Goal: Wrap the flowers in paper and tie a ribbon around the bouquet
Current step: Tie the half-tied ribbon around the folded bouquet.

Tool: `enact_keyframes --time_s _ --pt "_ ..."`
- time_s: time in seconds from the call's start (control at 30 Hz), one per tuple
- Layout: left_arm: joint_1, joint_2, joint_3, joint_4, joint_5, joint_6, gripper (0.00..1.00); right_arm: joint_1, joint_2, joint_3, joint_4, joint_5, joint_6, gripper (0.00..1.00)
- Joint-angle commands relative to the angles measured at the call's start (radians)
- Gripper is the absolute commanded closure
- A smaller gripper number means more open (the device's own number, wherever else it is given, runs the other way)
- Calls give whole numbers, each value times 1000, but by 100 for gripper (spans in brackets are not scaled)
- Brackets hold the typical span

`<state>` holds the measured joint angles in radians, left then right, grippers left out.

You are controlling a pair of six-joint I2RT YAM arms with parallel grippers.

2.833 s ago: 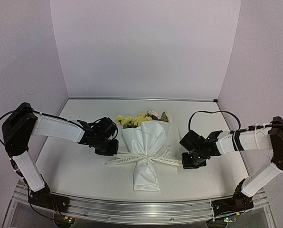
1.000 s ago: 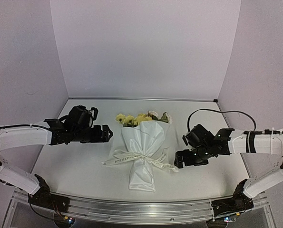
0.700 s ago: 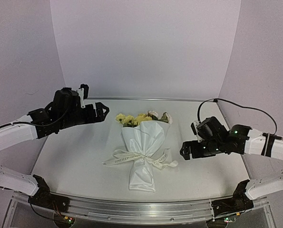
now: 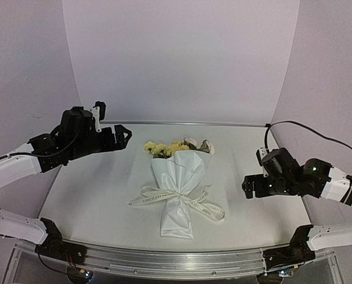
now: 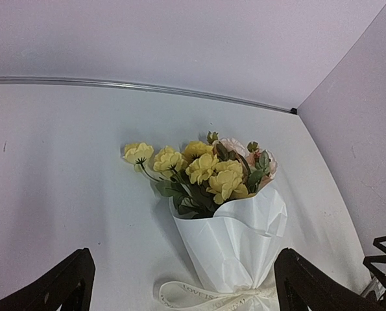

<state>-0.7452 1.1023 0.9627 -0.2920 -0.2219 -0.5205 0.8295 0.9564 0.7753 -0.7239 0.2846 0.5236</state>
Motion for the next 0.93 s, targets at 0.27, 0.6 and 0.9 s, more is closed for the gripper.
enact_keyframes --time_s 0.27,0.6,0.9 --pt "5 -43 20 -19 -104 -3 0 -3 2 47 -36 39 -19 2" --pt "4 -68 9 -15 -118 4 0 -4 -8 41 -39 40 -15 2" --pt "4 -66 4 -20 -119 1 0 -4 -9 37 -42 45 -5 2"
